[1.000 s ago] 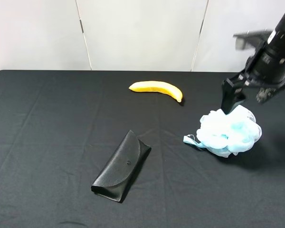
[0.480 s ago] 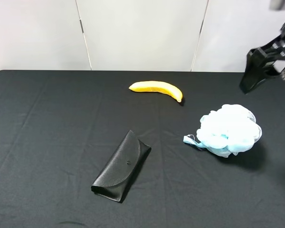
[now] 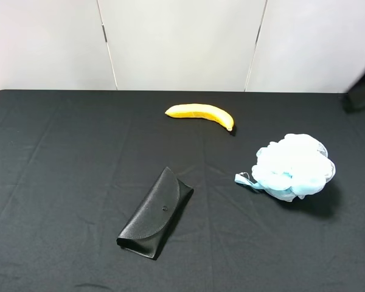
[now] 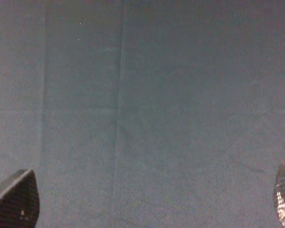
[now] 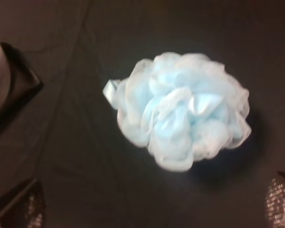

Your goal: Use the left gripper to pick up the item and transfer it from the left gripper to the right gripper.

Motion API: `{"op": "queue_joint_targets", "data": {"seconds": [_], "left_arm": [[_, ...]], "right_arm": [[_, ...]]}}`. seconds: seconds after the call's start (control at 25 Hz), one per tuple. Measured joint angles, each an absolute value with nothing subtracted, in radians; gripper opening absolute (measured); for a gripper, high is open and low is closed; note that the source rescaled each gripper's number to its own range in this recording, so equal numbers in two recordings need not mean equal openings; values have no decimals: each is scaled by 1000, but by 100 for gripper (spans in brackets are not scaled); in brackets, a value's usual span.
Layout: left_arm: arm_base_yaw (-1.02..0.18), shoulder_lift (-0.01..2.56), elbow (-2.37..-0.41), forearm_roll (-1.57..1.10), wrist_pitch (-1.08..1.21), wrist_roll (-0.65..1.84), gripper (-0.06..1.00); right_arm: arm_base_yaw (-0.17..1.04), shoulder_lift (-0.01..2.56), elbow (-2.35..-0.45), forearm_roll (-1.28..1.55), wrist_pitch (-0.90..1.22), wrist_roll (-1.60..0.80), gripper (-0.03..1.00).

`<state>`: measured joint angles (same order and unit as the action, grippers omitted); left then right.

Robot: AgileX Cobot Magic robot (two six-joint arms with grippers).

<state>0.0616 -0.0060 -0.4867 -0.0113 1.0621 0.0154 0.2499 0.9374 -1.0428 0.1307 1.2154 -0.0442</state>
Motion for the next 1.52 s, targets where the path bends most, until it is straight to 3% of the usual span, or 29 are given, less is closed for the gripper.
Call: {"op": "queue_joint_targets", "data": {"seconds": [0.6, 1.04, 1.52], "left_arm": [[62, -6, -487, -11, 1062, 15, 99], [62, -6, -487, -11, 1062, 15, 99], [62, -6, -487, -11, 1062, 16, 99]], "right_arm": [[250, 344, -595, 86, 1195, -44, 100], [250, 122, -535, 52, 1069, -44, 100], [250, 95, -497, 22, 1031, -44, 100]]}}
